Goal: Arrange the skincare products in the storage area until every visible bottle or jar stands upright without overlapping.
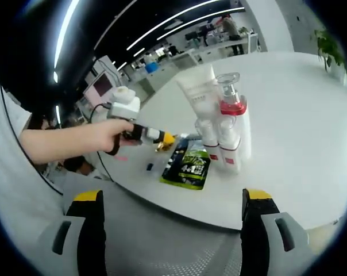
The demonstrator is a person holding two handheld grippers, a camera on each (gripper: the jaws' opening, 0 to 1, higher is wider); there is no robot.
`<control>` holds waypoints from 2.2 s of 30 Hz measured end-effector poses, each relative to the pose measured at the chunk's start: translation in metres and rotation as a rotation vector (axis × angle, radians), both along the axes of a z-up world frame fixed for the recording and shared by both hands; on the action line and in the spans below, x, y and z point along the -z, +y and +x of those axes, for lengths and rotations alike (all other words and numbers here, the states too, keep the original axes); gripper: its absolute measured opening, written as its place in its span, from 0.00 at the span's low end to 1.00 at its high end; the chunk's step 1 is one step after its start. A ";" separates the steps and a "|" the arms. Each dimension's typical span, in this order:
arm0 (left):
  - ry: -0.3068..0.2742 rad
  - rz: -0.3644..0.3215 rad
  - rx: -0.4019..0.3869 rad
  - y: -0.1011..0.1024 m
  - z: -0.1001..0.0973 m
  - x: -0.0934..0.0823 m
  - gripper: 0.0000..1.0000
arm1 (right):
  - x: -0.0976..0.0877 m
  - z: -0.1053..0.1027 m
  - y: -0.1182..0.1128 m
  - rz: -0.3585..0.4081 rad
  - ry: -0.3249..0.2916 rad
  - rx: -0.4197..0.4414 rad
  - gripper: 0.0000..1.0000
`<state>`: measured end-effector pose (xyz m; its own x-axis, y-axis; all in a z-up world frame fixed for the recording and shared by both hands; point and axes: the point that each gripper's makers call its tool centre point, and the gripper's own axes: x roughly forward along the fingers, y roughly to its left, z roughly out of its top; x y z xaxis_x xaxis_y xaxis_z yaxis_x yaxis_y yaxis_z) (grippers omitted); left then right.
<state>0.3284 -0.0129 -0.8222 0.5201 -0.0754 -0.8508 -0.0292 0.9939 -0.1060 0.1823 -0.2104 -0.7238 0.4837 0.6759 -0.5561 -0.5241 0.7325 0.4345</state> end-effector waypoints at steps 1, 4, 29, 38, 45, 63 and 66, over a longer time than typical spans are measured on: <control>0.002 0.004 0.005 0.001 0.000 0.002 0.32 | 0.000 0.000 0.000 0.000 0.000 0.000 0.99; 0.006 0.000 0.002 0.002 0.001 0.007 0.33 | 0.000 0.000 0.000 0.003 0.000 0.003 0.99; -0.023 -0.018 -0.005 0.003 0.000 -0.011 0.39 | 0.000 0.001 0.000 -0.009 -0.002 0.004 0.99; -0.120 -0.109 -0.045 0.007 0.009 -0.033 0.51 | 0.003 -0.001 0.001 -0.042 -0.014 -0.021 0.99; -0.204 -0.217 -0.069 0.009 0.006 -0.059 0.66 | 0.004 -0.005 0.003 -0.067 -0.022 -0.044 0.99; -0.387 -0.252 0.098 0.029 -0.041 -0.102 0.93 | 0.000 -0.006 0.004 -0.067 -0.056 -0.074 0.99; -0.404 -0.214 0.172 0.029 -0.057 -0.106 0.99 | -0.002 -0.006 0.003 -0.051 -0.055 -0.066 0.99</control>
<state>0.2710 0.0161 -0.7158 0.7700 -0.3404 -0.5396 0.2190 0.9354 -0.2775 0.1761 -0.2071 -0.7219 0.4697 0.6786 -0.5647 -0.5936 0.7162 0.3669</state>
